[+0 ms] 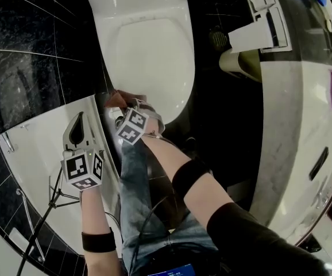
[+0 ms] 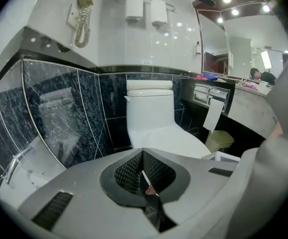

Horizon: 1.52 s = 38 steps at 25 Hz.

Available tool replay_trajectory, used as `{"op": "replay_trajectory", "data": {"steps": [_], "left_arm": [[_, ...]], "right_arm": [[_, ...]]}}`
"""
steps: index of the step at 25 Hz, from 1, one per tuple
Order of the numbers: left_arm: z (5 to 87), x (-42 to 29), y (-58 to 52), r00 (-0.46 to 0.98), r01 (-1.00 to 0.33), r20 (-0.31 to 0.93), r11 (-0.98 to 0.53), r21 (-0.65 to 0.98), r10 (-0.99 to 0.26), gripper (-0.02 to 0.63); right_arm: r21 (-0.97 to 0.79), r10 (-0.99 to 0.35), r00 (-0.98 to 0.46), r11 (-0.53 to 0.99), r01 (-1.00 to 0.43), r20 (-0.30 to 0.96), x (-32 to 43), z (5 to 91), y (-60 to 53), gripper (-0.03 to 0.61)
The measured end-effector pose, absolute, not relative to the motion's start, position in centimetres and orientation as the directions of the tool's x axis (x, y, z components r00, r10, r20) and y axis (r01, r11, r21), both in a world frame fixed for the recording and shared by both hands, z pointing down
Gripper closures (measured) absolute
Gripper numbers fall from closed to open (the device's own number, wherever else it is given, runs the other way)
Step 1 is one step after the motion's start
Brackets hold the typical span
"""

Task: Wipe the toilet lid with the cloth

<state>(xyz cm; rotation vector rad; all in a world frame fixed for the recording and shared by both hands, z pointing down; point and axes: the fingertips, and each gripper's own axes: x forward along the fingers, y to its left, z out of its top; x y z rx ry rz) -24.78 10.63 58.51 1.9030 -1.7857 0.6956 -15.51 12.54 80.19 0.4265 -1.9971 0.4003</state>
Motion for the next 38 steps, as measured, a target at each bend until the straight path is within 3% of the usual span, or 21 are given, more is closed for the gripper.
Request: {"op": "replay_trajectory", "data": {"steps": [6, 15, 20, 23, 27, 30, 33, 38], "left_arm": [[59.5, -24.6, 11.3, 0.063, -0.996, 0.643, -0.091, -0.011, -0.764, 0.614], [59.0, -21.4, 10.6, 0.106, -0.992, 0.629, -0.129, 0.010, -0.770, 0.614], [58.7, -19.8, 10.9, 0.115, -0.990, 0.626, -0.137, 0.014, -0.771, 0.614], [58.3, -19.5, 11.1, 0.114, -0.991, 0.625, -0.137, 0.011, -0.772, 0.614], [57.6, -19.5, 11.1, 0.106, -0.992, 0.620, -0.129, 0.007, -0.777, 0.614], [57.4, -19.7, 10.8, 0.099, -0.992, 0.616, -0.123, 0.004, -0.781, 0.614], [57.6, -19.8, 10.7, 0.091, -0.993, 0.616, -0.118, -0.002, -0.782, 0.614], [58.2, -20.5, 10.9, 0.085, -0.994, 0.621, -0.113, -0.006, -0.779, 0.614]], "right_arm": [[-0.095, -0.154, -0.415, 0.849, -0.520, 0.897, -12.0, 81.0, 11.7, 0.502], [0.046, -0.311, -0.230, 0.679, -0.733, 0.922, 6.6, 80.7, 6.4, 0.502], [0.073, -0.249, -0.109, 0.621, -0.780, 0.962, 13.2, 82.3, 7.2, 0.502], [0.096, -0.279, -0.115, 0.643, -0.760, 0.953, 12.3, 80.7, 7.2, 0.503], [0.032, -0.304, -0.279, 0.727, -0.686, 0.911, 4.5, 77.5, 10.3, 0.503], [-0.040, -0.241, -0.404, 0.817, -0.575, 0.882, -3.4, 76.6, 14.6, 0.503], [-0.097, -0.157, -0.442, 0.860, -0.500, 0.883, -8.5, 78.0, 17.9, 0.503], [-0.160, -0.056, -0.406, 0.864, -0.478, 0.912, -8.4, 81.6, 19.9, 0.502]]}}
